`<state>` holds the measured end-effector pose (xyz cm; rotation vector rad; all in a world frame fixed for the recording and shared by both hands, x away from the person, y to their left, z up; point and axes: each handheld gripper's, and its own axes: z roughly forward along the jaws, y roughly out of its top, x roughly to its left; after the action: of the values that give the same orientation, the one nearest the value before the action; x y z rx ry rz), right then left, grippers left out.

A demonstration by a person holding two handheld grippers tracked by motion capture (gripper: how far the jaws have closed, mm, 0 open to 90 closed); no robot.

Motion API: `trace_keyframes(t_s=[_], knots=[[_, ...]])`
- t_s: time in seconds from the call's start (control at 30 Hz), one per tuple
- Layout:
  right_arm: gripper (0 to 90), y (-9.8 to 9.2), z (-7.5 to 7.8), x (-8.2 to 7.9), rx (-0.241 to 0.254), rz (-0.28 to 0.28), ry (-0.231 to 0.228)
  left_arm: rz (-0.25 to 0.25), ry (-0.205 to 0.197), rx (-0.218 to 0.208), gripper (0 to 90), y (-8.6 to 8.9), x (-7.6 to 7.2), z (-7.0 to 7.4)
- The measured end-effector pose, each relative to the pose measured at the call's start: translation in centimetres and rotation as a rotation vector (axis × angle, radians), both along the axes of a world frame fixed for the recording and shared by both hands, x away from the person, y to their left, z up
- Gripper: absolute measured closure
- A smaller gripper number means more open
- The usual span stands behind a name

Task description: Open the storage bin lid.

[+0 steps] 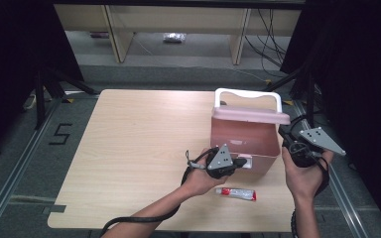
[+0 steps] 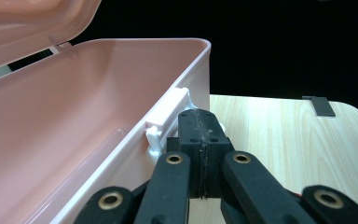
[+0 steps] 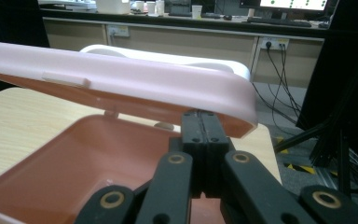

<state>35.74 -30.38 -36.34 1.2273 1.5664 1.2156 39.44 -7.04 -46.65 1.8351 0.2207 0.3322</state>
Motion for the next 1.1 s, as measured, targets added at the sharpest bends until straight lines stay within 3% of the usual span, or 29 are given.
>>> trace_keyframes(t_s=[0.63, 1.1], knots=[[90.0, 0.3, 1.0, 1.5, 0.006, -0.031, -0.055, -0.002, -0.007, 0.004, 89.4, -0.2, 0.1, -0.1], [90.0, 0.5, 1.3, 2.7, 0.029, -0.048, -0.058, -0.002, -0.007, 0.003, 89.4, -0.2, 0.1, -0.1]])
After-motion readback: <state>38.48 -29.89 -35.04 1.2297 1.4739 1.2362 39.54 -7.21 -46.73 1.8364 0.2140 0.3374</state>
